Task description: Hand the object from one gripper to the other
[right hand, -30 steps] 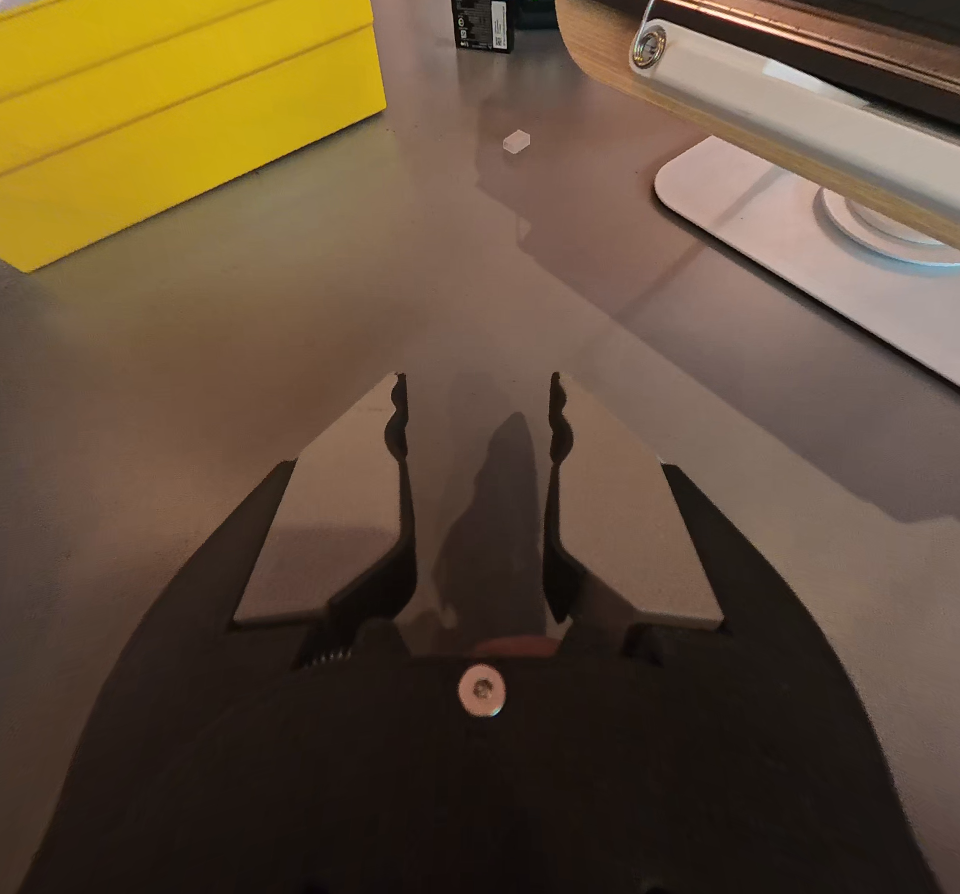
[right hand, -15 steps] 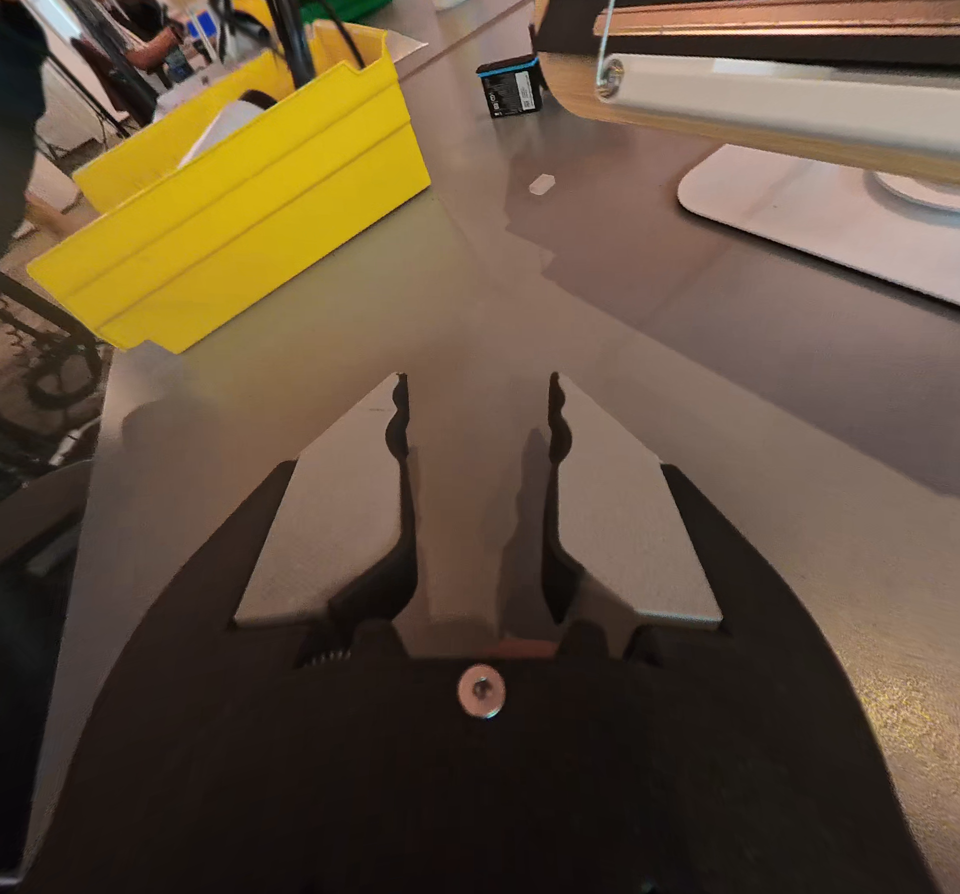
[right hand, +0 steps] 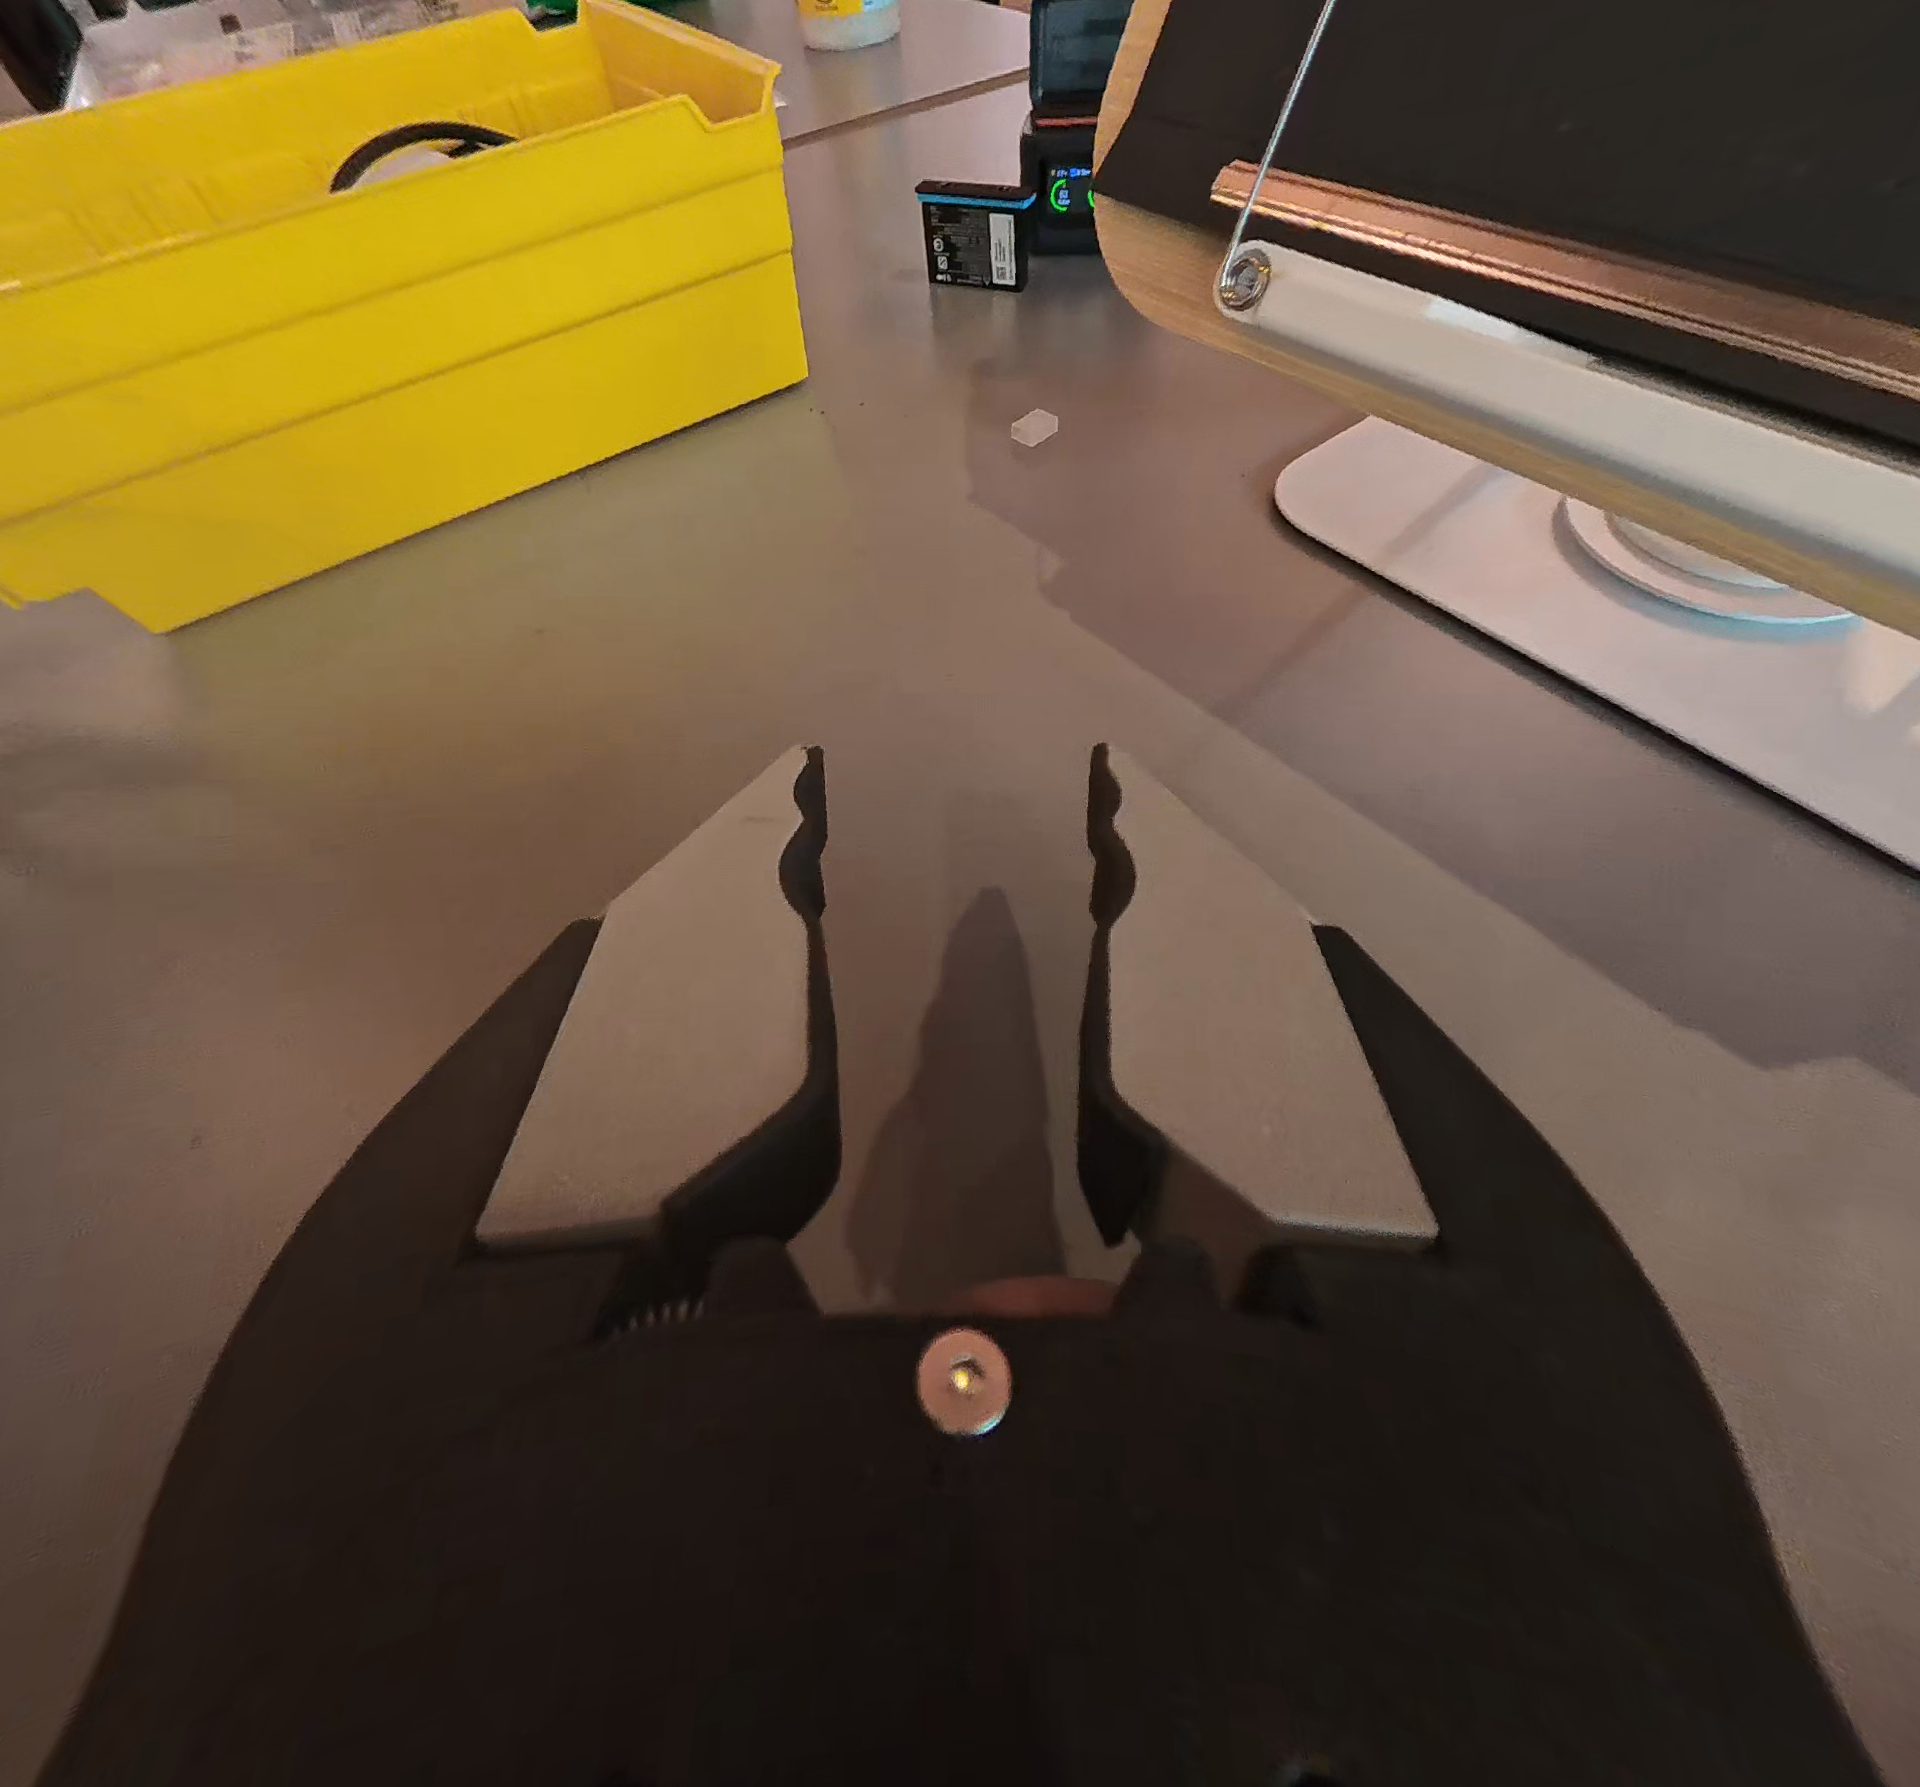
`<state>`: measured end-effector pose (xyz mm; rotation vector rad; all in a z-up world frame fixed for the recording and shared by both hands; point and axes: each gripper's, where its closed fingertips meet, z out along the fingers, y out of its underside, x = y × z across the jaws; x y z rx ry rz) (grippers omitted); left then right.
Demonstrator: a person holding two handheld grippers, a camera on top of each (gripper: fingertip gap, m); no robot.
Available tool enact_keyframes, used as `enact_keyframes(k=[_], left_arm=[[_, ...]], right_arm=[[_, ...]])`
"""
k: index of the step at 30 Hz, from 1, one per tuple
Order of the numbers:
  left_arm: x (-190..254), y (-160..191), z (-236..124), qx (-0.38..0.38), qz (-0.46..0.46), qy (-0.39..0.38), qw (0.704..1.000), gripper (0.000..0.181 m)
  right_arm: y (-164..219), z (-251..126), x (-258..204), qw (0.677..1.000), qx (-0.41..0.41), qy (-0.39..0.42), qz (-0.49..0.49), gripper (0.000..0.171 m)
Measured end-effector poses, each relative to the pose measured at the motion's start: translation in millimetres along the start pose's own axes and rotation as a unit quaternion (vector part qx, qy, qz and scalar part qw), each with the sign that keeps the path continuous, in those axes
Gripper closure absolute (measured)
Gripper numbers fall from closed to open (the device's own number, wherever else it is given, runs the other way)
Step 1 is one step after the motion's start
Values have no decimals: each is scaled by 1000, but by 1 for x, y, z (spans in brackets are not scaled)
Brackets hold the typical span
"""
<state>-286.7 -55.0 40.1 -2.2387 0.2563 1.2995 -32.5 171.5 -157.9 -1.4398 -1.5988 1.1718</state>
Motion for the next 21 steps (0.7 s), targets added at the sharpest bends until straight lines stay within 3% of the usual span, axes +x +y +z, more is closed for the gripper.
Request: enact_keyframes(k=[4, 7, 15, 16, 17, 18, 21], left_arm=[[1, -50, -32, 119, -122, 66, 983, 178], [26, -90, -49, 159, -116, 82, 977, 177], [181, -202, -42, 223, -95, 215, 946, 178], [194, -210, -38, 228, -88, 215, 945, 177], [203, -217, -34, 233, -88, 212, 945, 177], [209, -223, -31, 241, -98, 209, 943, 177], [220, -234, -14, 254, -169, 212, 929, 177]], right_arm=[[-8, -7, -1, 999, 29, 1, -23, 120], [-27, -18, -18, 995, 82, -40, -39, 114], [-73, -55, -59, 973, 198, -112, -31, 106], [-73, -55, -56, 975, 197, -97, -34, 111], [-71, -54, -51, 978, 191, -76, -42, 127], [-66, -52, -44, 981, 179, -55, -56, 160], [-57, -49, -25, 984, 146, 9, -103, 168]])
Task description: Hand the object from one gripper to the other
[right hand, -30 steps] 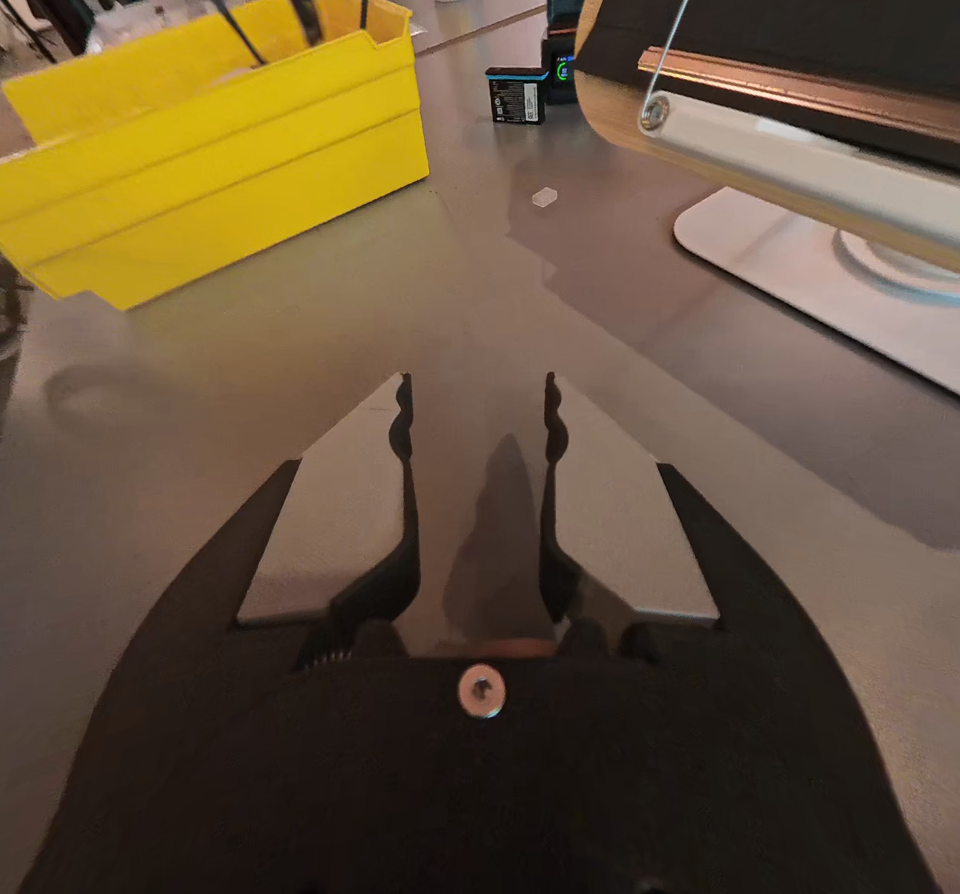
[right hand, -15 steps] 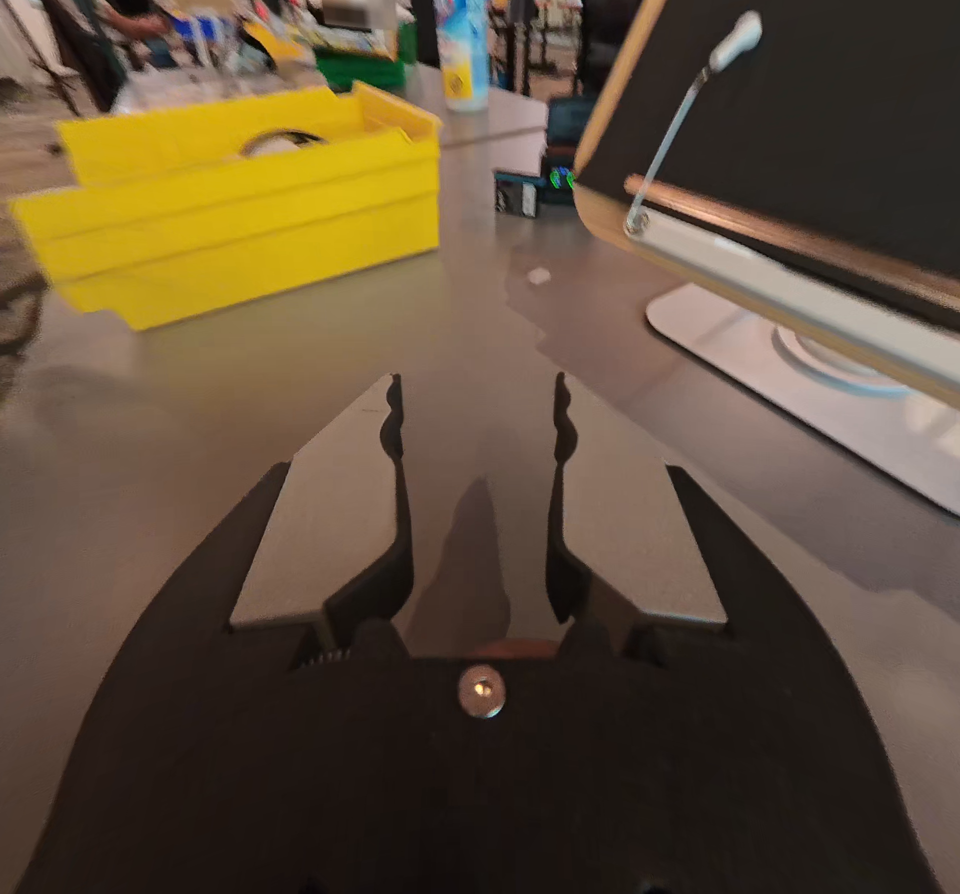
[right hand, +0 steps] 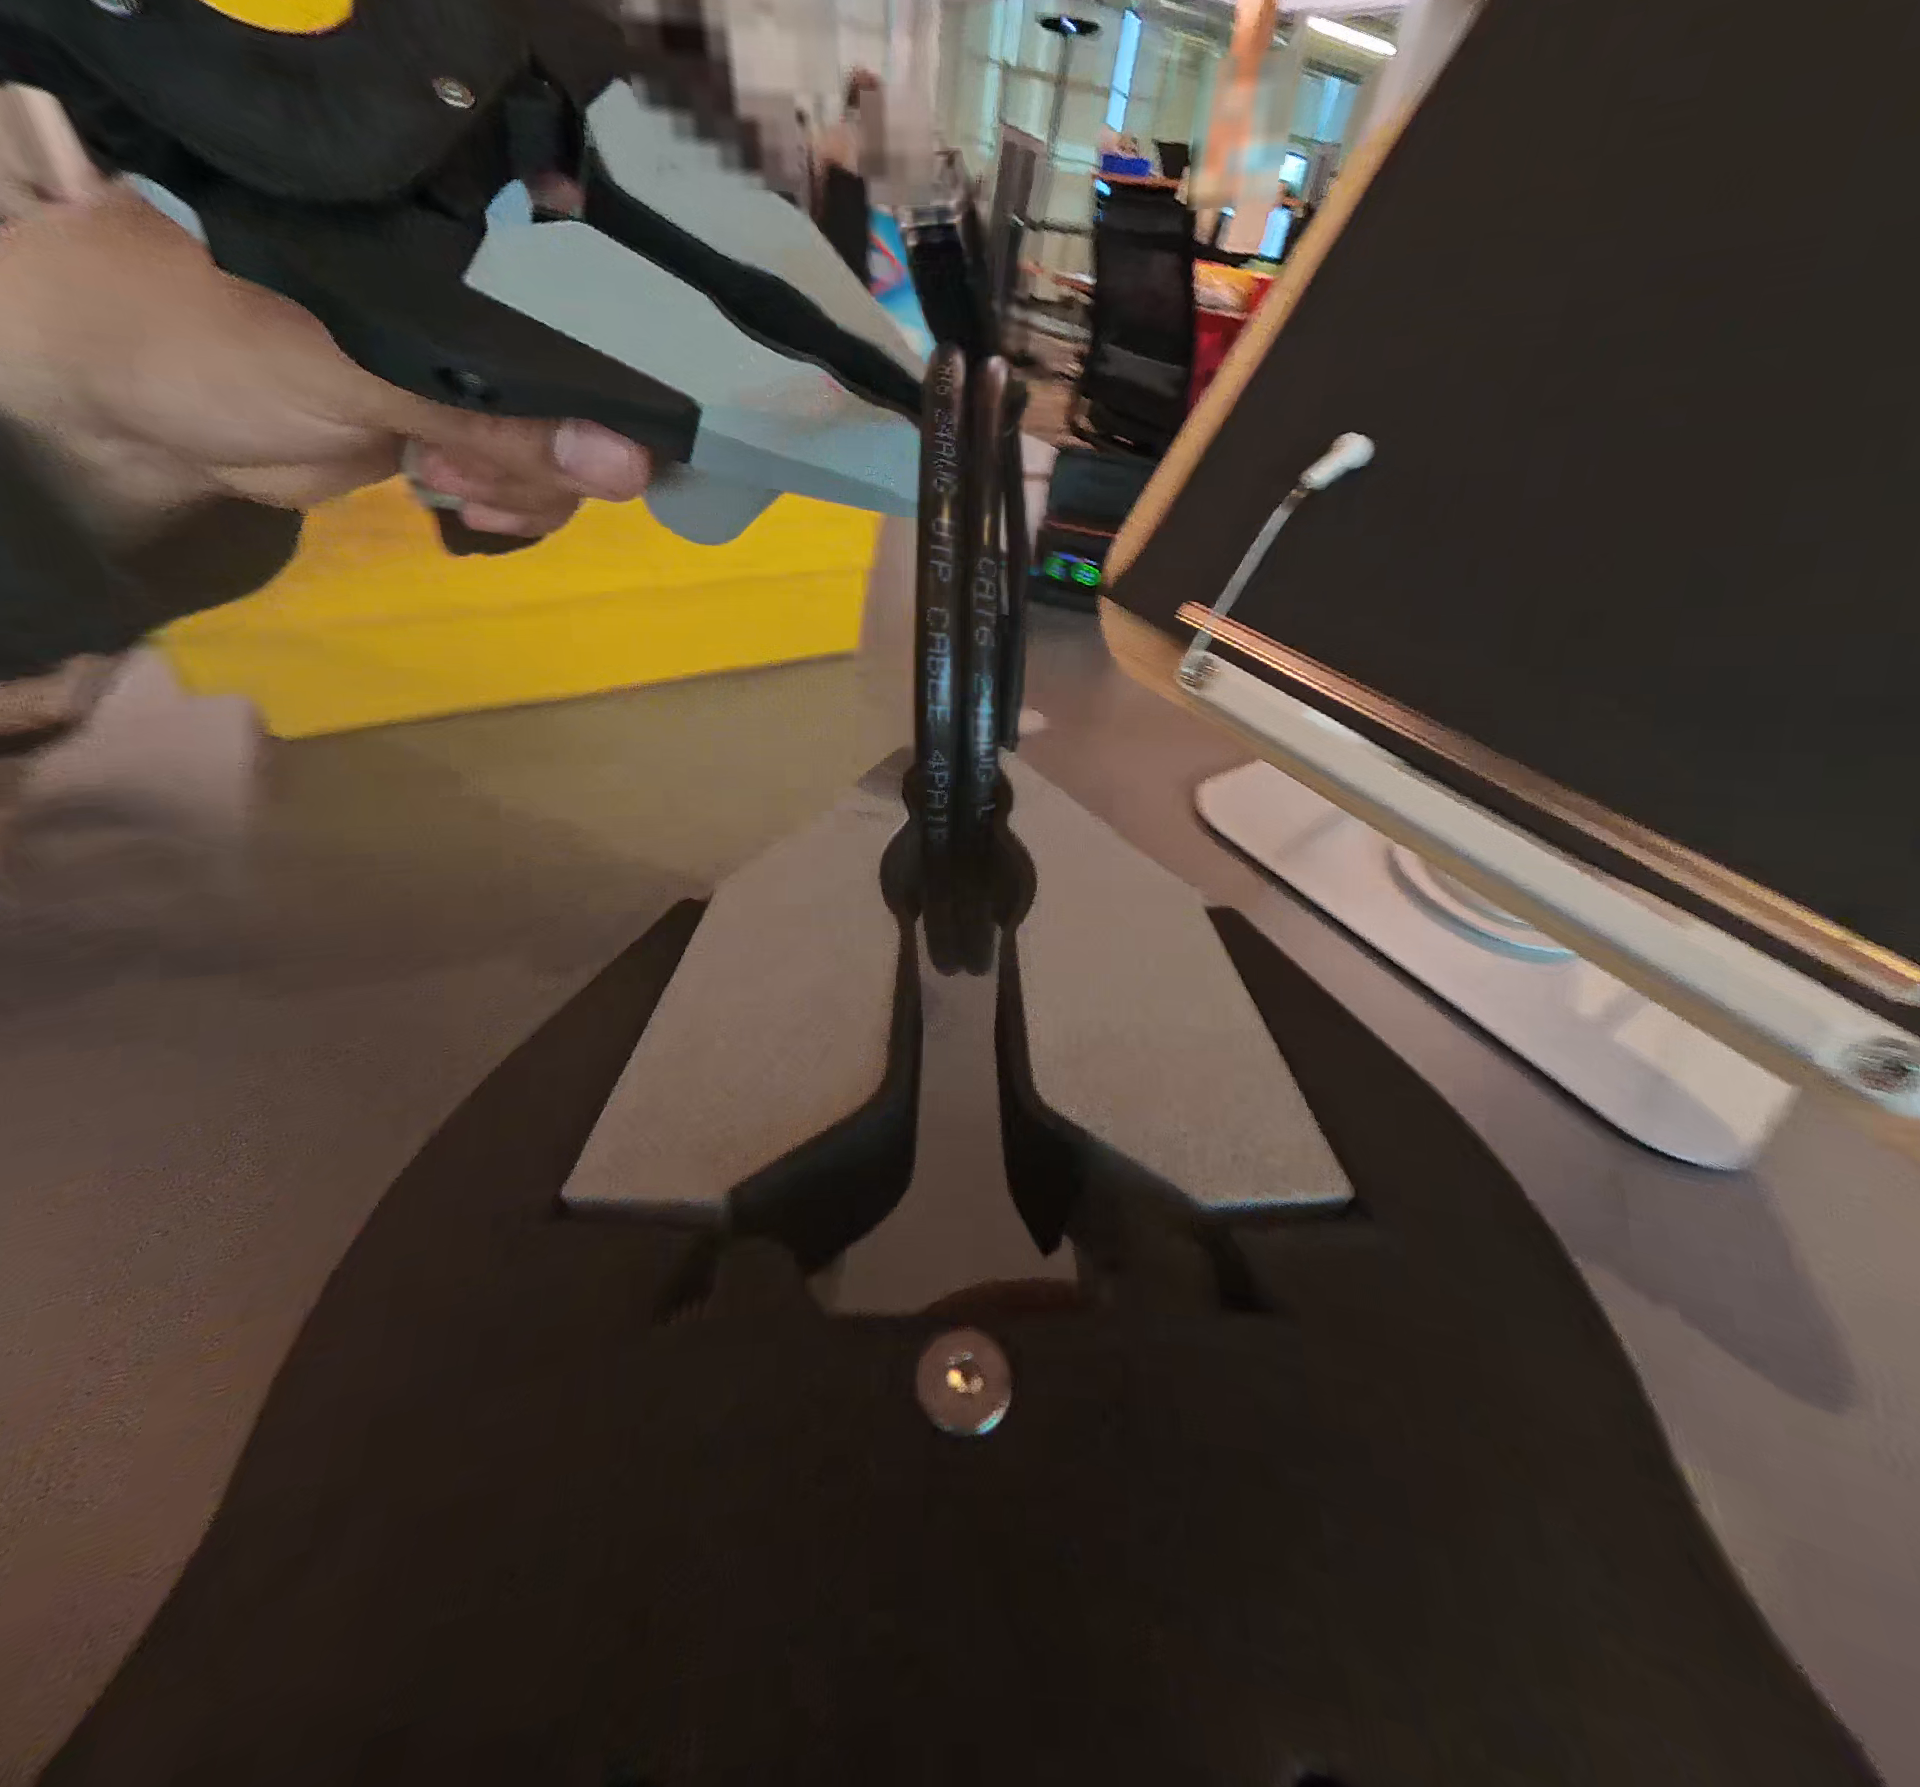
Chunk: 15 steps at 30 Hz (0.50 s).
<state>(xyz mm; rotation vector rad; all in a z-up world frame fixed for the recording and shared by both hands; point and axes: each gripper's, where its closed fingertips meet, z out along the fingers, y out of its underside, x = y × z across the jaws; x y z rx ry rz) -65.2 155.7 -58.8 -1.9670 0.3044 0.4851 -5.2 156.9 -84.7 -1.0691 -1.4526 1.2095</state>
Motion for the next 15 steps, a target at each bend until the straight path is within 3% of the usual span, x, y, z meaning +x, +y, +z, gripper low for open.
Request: enact_keyframes(k=[6, 11, 15], left_arm=[[22, 16, 31, 53, -144, 70, 986, 148], [37, 37, 50, 97, -137, 61, 984, 145], [36, 36, 48, 115, -188, 79, 972, 141]], right_arm=[[20, -8, 45, 970, -89, 147, -171, 168], [32, -1, 56, 967, -98, 160, -170, 169], [30, 5, 51, 961, -97, 164, -198, 170]])
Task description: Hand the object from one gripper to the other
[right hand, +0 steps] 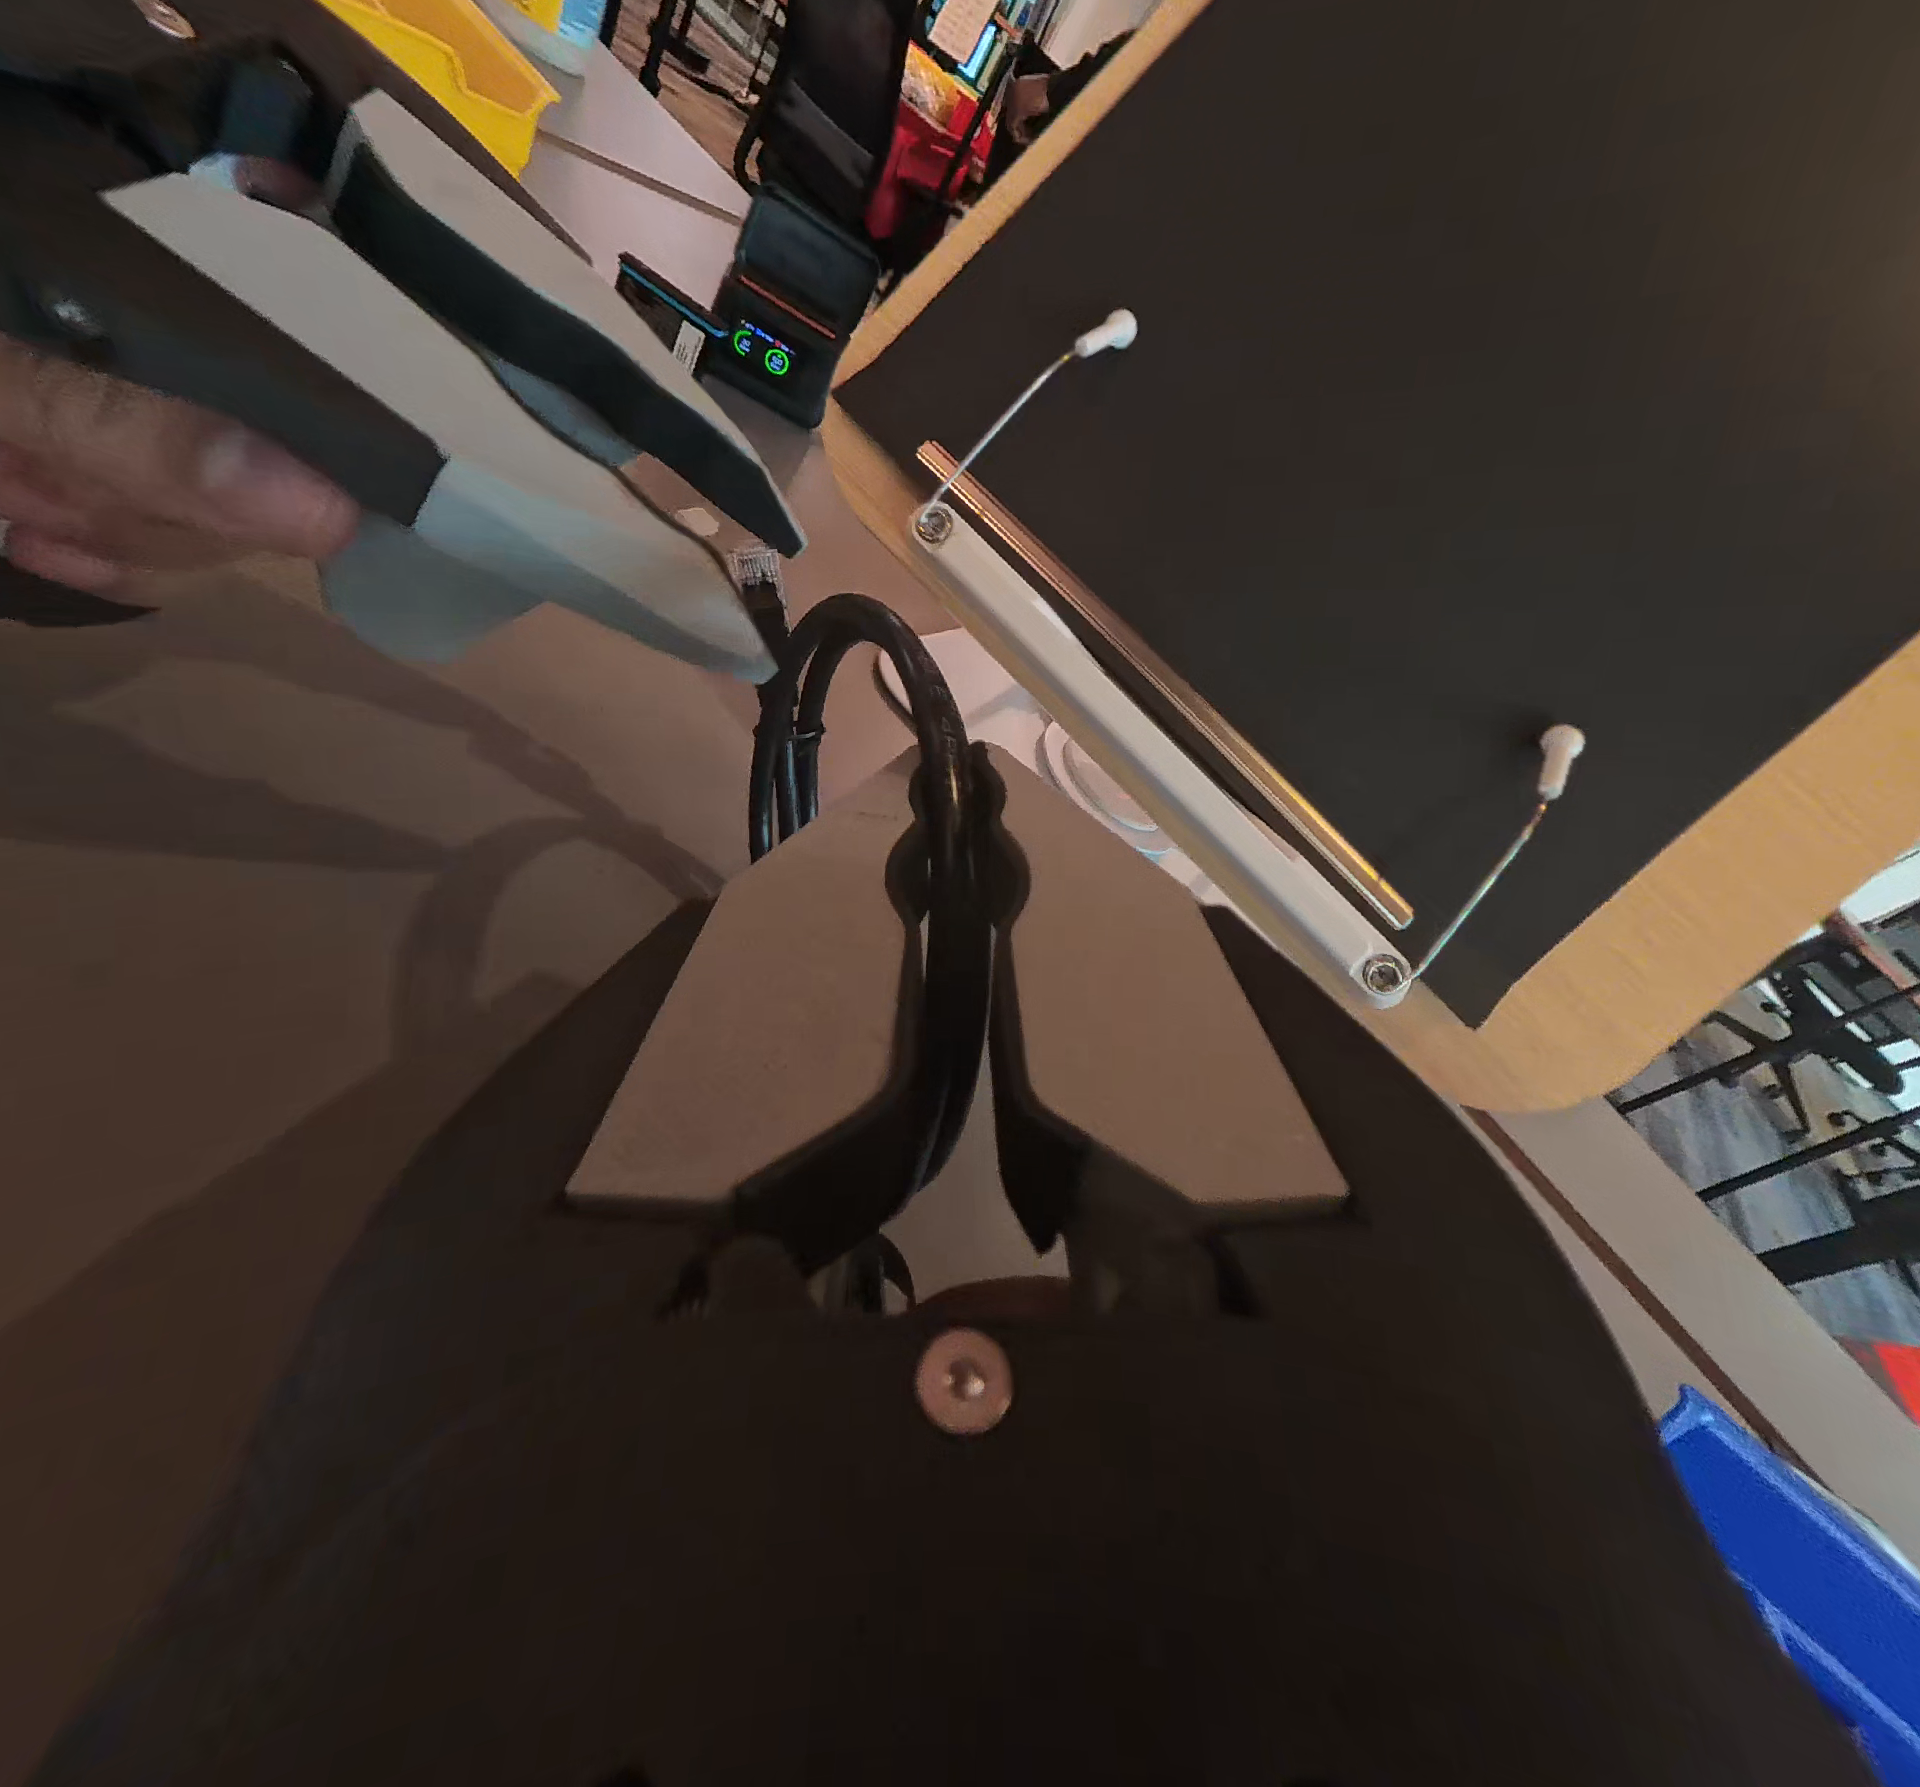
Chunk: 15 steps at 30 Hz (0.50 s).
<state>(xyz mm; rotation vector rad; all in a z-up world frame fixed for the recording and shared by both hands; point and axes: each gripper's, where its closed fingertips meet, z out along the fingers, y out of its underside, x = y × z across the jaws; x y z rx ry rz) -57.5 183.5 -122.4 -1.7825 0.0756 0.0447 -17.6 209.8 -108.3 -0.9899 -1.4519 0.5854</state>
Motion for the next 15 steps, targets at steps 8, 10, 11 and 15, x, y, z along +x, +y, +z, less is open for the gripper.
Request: enact_keyframes(k=[8, 10, 11, 15], left_arm=[[5, -1, 0, 21, -8, 0, 1000, 137], [6, 1, 0, 21, 8, -4, 1000, 138], [5, 2, 0, 21, 15, -8, 1000, 139], [2, 3, -1, 27, 26, -10, 999, 144]], right_arm=[[1, -1, 3, 1000, 9, -1, 24, 169], [1, -2, 3, 999, 12, -6, 40, 168], [1, -2, 3, 999, 12, -8, 44, 168], [1, -2, 2, 999, 13, -3, 42, 168]])
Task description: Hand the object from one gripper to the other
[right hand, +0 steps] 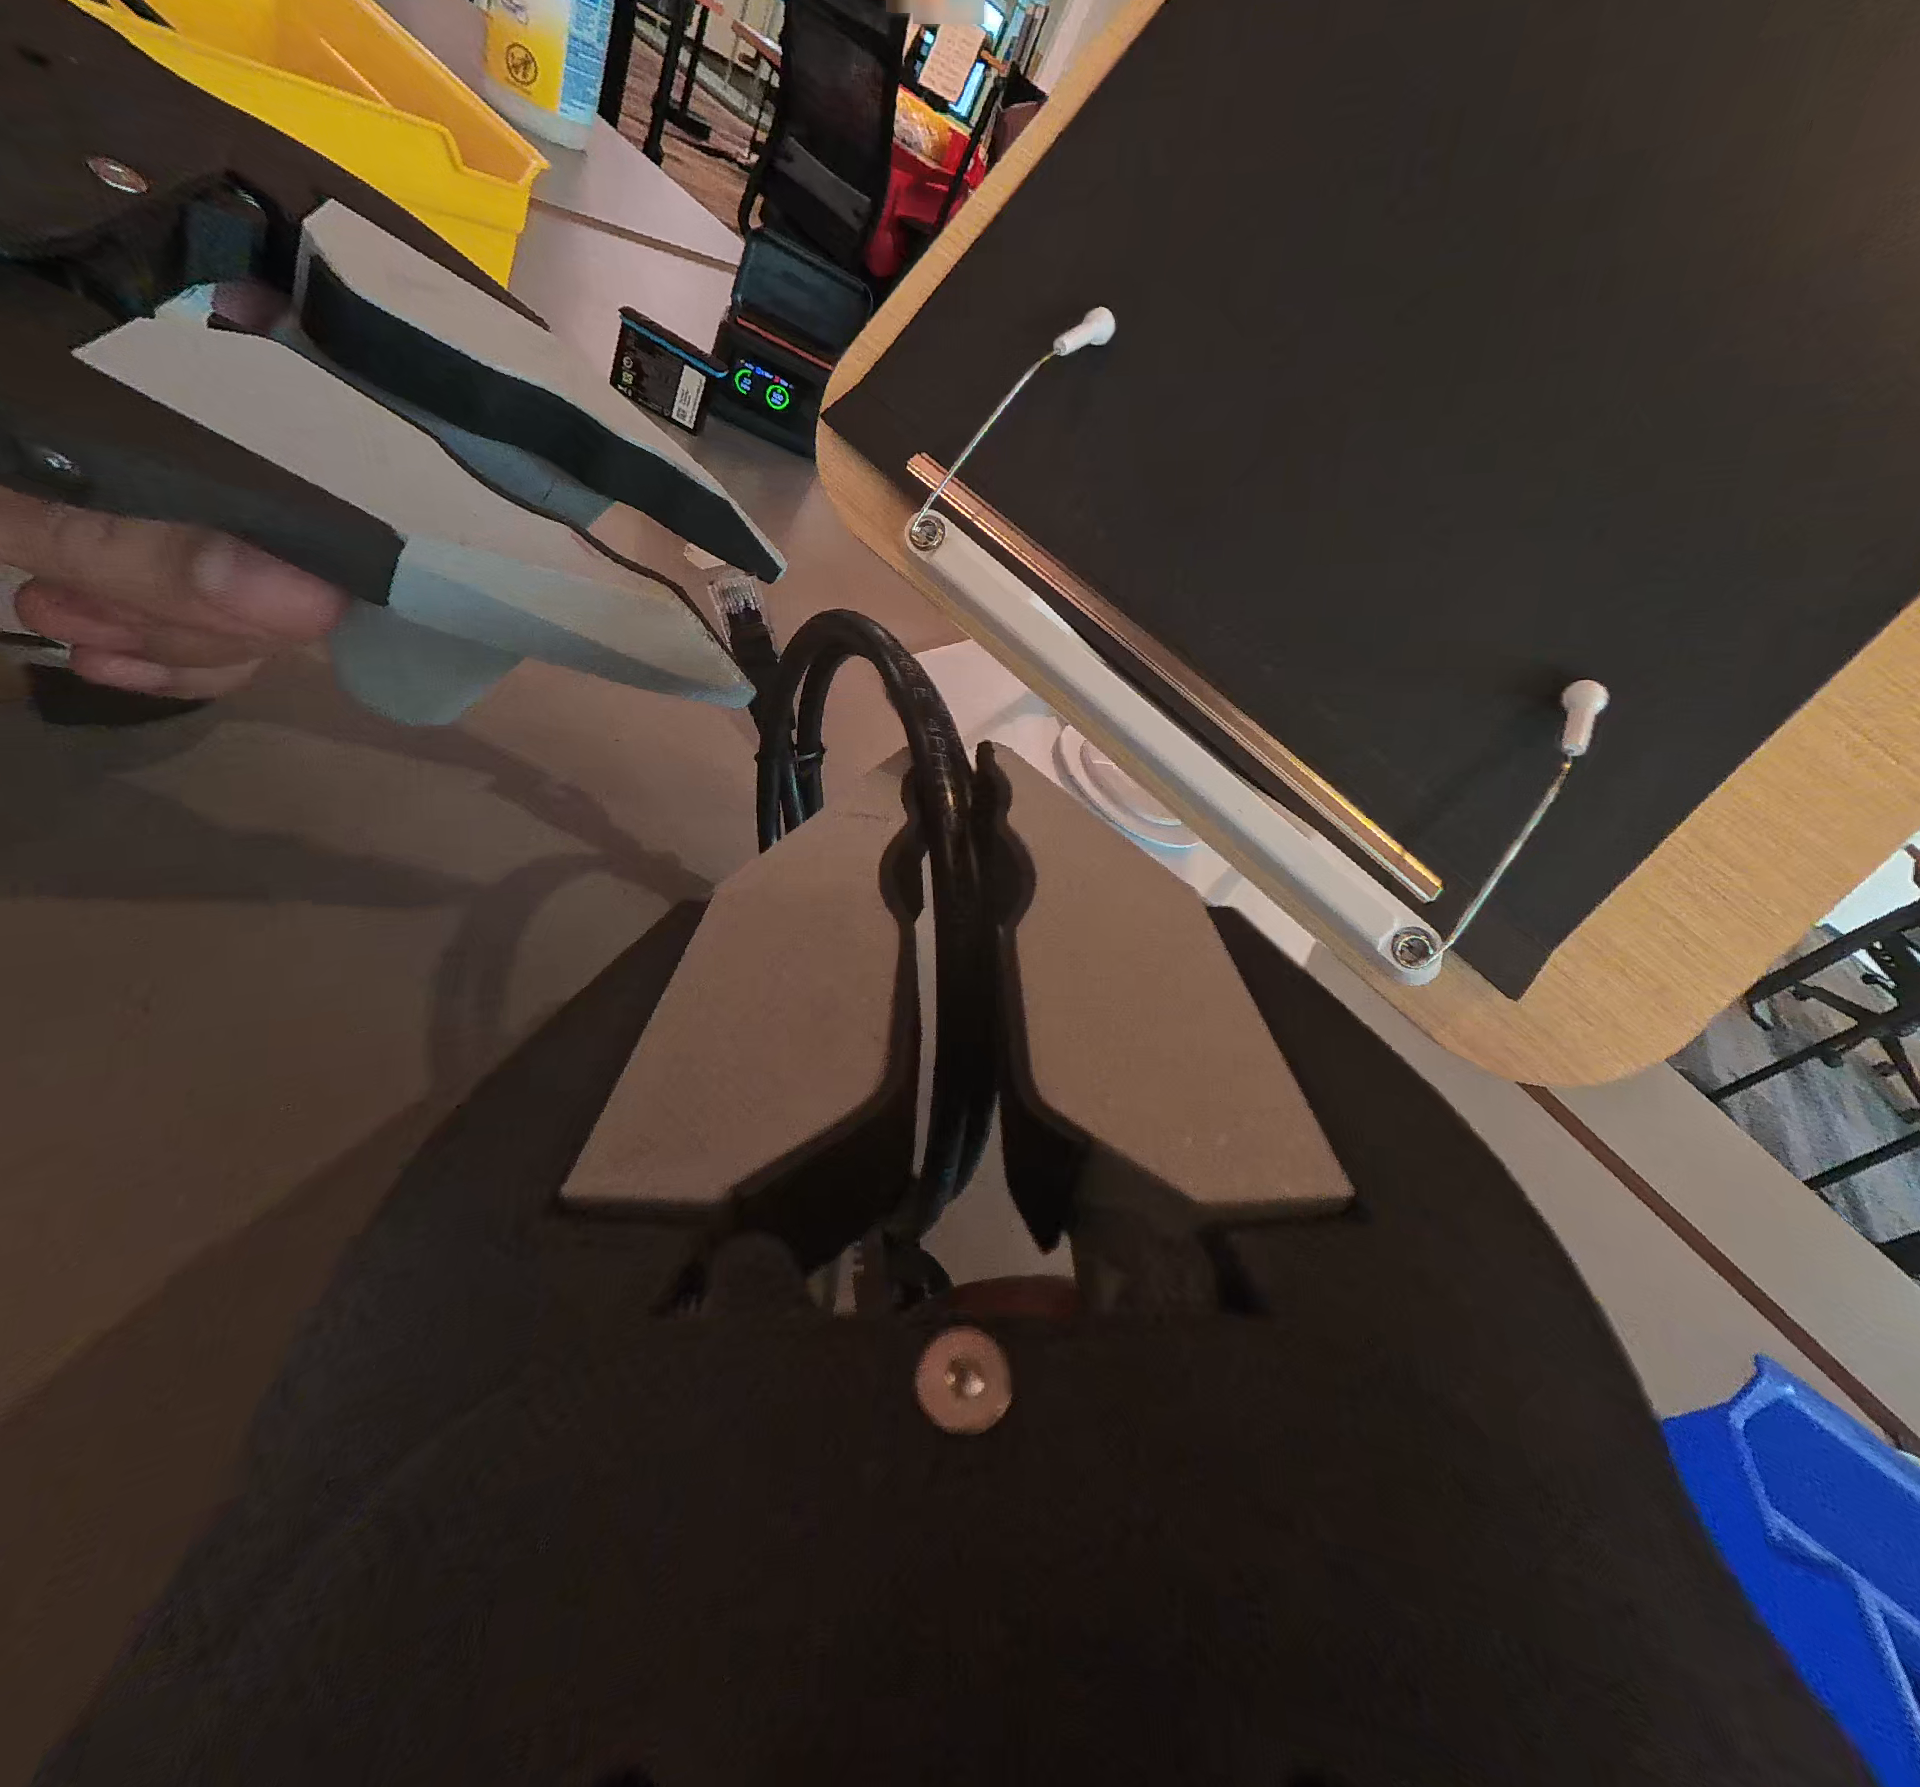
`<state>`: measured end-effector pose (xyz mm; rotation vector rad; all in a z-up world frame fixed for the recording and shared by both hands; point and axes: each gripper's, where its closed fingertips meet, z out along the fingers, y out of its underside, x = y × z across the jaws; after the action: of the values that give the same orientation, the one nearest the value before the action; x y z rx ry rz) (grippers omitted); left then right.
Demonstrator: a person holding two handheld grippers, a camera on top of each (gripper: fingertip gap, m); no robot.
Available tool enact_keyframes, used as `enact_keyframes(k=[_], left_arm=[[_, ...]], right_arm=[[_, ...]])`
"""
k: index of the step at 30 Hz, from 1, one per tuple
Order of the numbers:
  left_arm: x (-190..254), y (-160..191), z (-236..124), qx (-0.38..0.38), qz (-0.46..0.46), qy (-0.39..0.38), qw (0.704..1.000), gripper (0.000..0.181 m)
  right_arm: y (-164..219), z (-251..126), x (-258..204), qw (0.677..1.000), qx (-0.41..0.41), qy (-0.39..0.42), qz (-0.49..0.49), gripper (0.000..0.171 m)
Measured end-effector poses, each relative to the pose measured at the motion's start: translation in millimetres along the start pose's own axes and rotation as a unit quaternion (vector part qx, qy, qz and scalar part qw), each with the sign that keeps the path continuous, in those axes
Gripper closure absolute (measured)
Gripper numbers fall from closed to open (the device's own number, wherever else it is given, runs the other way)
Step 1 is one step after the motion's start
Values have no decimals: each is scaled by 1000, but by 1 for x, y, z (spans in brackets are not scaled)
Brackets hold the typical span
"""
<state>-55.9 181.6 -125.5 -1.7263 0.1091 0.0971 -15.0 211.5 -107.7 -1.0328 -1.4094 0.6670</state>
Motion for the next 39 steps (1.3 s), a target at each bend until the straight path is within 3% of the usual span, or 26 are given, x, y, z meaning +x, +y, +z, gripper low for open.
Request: enact_keyframes(k=[6, 14, 19, 22, 24, 26, 29, 35, 39], left_arm=[[-11, 1, -6, 4, 6, -14, 1000, 133], [8, -3, -7, 20, 6, 40, 999, 127], [20, -6, -9, 32, 35, 64, 997, 157], [0, -10, -9, 39, 101, -15, 994, 172], [-18, -18, -14, 51, 212, -95, 971, 174], [-28, -30, -22, 70, 329, -158, 928, 174], [-31, -32, -23, 69, 355, -169, 917, 174], [-11, -32, -19, 63, 437, -156, 883, 175], [8, -31, -16, 64, 492, -148, 855, 175]], right_arm=[[-7, -8, 12, 999, 13, 31, 8, 170], [-30, -22, 1, 993, 78, -29, 84, 170], [-44, -30, -11, 984, 120, -85, 103, 170], [-42, -30, -32, 976, 105, -162, 103, 167], [-35, -28, -39, 971, 77, -194, 114, 141], [-31, -26, -34, 965, 65, -207, 149, 130], [-29, -26, -27, 955, 67, -219, 188, 112], [-26, -24, -50, 960, 51, -236, 140, 111], [-26, -22, -65, 970, 43, -224, 87, 127]])
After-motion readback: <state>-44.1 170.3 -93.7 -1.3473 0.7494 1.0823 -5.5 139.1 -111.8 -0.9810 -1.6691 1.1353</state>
